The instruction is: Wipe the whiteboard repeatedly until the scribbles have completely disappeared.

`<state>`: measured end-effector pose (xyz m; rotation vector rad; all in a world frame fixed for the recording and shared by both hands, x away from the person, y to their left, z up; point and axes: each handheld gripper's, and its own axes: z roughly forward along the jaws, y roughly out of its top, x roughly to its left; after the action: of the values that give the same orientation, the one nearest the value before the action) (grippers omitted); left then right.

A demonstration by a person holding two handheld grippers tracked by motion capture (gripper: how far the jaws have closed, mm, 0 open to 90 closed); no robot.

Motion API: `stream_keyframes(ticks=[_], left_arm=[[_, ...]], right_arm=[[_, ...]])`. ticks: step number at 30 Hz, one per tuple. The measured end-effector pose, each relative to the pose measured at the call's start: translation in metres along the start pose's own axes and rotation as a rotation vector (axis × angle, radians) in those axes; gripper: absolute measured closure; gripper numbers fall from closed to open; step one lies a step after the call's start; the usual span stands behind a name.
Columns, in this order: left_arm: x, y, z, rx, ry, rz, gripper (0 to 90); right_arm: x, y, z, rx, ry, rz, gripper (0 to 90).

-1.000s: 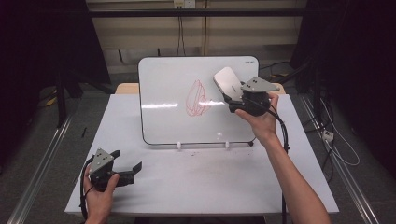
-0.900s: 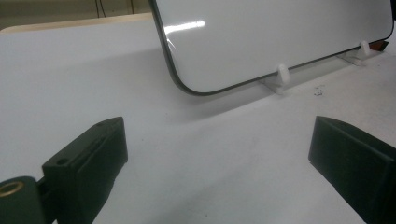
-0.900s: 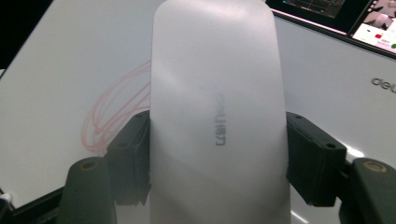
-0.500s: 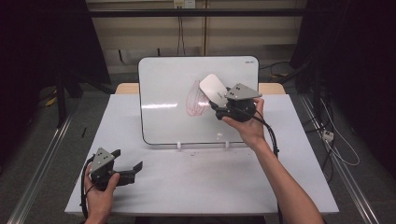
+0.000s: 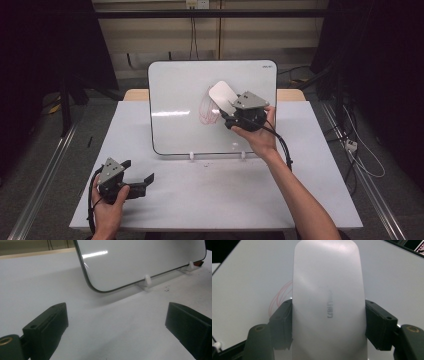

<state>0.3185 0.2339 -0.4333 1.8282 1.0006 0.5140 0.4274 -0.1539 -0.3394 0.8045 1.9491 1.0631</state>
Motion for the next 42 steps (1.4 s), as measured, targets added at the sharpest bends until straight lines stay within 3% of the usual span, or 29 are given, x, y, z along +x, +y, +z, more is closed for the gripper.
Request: stream_keyframes(ticks=[5,13,21,35,42], left_arm=[[-0.001,0.0,0.002,0.005,0.0,0.004,4.6],[0.0,0.0,0.0,0.003,0.001,0.003,4.6],[0.0,0.001,0.001,0.004,-0.003,0.01,4.6],[-0.001,0.002,0.001,0.006,-0.006,0.017,4.6],[-0.003,0.001,0.001,0.004,-0.008,0.012,4.6]], right_arm=[[0.002,0.0,0.009,0.018,-0.01,-0.016,31.3],[0.002,-0.001,0.023,0.041,-0.065,-0.032,31.2],[0.01,-0.005,0.034,0.075,-0.13,-0.11,31.3],[0.018,-0.005,0.036,0.082,-0.189,-0.146,31.2],[0.022,-0.006,0.036,0.079,-0.198,-0.136,31.3]])
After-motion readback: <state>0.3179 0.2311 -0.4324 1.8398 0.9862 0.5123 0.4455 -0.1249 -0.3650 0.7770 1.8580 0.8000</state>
